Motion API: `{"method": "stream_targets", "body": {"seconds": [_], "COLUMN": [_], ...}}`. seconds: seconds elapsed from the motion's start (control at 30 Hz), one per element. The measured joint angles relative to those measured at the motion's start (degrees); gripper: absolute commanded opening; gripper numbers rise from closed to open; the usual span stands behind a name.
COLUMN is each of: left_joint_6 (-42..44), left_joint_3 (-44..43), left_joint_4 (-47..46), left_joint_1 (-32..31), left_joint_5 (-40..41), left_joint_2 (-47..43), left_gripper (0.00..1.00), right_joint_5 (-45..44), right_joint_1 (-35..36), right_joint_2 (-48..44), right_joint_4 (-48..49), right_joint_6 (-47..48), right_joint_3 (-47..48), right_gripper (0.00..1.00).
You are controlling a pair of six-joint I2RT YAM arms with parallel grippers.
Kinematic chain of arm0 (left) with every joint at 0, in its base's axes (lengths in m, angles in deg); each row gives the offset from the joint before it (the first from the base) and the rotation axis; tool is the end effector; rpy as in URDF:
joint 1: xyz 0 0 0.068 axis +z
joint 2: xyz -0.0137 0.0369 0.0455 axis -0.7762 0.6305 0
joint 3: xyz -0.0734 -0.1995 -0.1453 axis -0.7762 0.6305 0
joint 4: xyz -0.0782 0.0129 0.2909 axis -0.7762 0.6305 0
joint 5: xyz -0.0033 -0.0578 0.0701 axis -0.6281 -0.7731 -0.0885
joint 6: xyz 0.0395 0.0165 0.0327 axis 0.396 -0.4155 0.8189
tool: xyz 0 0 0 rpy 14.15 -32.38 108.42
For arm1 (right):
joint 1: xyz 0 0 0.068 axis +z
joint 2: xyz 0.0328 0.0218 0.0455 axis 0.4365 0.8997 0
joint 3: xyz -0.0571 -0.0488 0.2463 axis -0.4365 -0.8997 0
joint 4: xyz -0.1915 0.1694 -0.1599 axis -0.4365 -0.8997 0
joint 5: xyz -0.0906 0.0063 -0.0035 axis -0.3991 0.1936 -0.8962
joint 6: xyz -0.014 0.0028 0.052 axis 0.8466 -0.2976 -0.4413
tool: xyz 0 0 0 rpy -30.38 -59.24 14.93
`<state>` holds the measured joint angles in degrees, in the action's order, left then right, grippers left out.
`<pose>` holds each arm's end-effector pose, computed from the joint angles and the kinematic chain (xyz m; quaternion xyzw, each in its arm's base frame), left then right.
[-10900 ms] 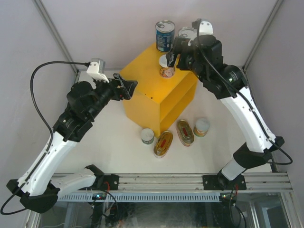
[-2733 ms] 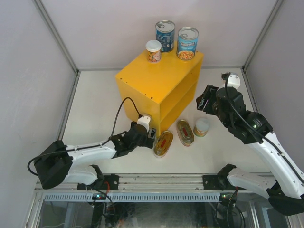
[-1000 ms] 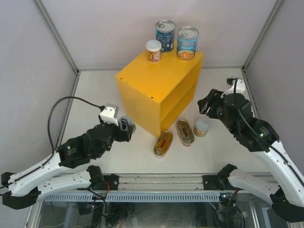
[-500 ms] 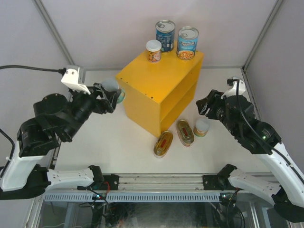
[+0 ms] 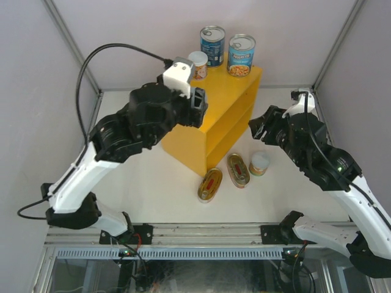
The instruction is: Place and organize the canned foods onto the counter
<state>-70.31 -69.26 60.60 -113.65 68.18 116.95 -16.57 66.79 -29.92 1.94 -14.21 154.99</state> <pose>0.1417 -0.2321 0.5599 0.1714 0.7523 -0.1723 0.6123 0.1627 0.1231 0.4567 0.0626 0.8064 0.2177 0.5463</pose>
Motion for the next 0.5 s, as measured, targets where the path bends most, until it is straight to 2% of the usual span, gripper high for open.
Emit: {"method": "stream_targets", "body": {"seconds": [0.17, 0.5], "left_joint_6": [0.3, -2.3], "left_joint_3": [-7.5, -15.7], "left_joint_4": [0.5, 0.3], "left_joint_1": [4.2, 12.1], "left_joint_5": [-5.5, -15.2], "left_joint_2": [7.8, 16.1], "left_gripper": [0.0, 0.0], "right_joint_5": [0.0, 0.0], "right_joint_1": [0.1, 0.0], "right_joint_2": [1.5, 4.0], "right_joint_4": [0.0, 0.3], "right_joint_6": [0.3, 0.9], "right_joint_3": [1.9, 4.3], "right_gripper": [0.54, 0.54]}}
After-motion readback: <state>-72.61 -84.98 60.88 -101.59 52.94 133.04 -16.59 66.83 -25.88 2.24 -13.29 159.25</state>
